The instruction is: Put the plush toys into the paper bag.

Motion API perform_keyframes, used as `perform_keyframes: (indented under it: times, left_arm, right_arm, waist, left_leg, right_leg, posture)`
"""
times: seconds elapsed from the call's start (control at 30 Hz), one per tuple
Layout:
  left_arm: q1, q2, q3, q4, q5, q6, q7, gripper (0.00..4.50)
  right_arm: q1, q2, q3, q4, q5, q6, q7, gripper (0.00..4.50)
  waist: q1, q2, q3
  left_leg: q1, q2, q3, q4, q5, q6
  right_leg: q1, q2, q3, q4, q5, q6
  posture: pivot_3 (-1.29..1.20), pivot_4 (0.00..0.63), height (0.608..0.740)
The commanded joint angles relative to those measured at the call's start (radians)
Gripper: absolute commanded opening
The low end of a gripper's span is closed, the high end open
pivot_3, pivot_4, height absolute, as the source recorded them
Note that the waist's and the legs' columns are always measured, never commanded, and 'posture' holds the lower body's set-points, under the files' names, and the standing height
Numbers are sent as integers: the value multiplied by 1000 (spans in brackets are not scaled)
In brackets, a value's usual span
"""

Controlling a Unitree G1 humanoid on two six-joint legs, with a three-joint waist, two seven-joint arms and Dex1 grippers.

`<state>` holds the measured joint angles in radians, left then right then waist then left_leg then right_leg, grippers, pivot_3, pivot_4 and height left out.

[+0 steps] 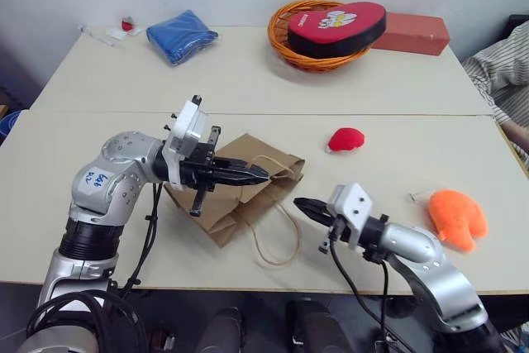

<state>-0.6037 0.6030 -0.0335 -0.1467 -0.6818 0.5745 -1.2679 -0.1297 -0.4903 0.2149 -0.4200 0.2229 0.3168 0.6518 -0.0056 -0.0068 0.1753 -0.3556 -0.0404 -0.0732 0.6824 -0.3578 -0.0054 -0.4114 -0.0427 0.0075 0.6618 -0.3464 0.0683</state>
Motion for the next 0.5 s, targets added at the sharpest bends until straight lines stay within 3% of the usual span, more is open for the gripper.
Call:
perform_keyframes:
  times: [0.03,0.5]
  left_arm:
    - [25,-1,27,-75,-37,20,34,0]
    - [2,-35,32,-79,-53,47,91,0]
  right_arm:
    - [-82,32,49,55,-33,-45,26,33]
    - [-263,153,144,324,-132,-91,45,33]
  waist:
    - [-1,0,0]
    - [-1,0,0]
  left_leg:
    - [0,0,0,0,0,0]
    - [0,-1,0,0,0,0]
  right_leg:
    - [0,0,0,0,0,0]
    - [-1,0,0,0,0,0]
  posture:
    - [0,150,740]
    - [0,150,740]
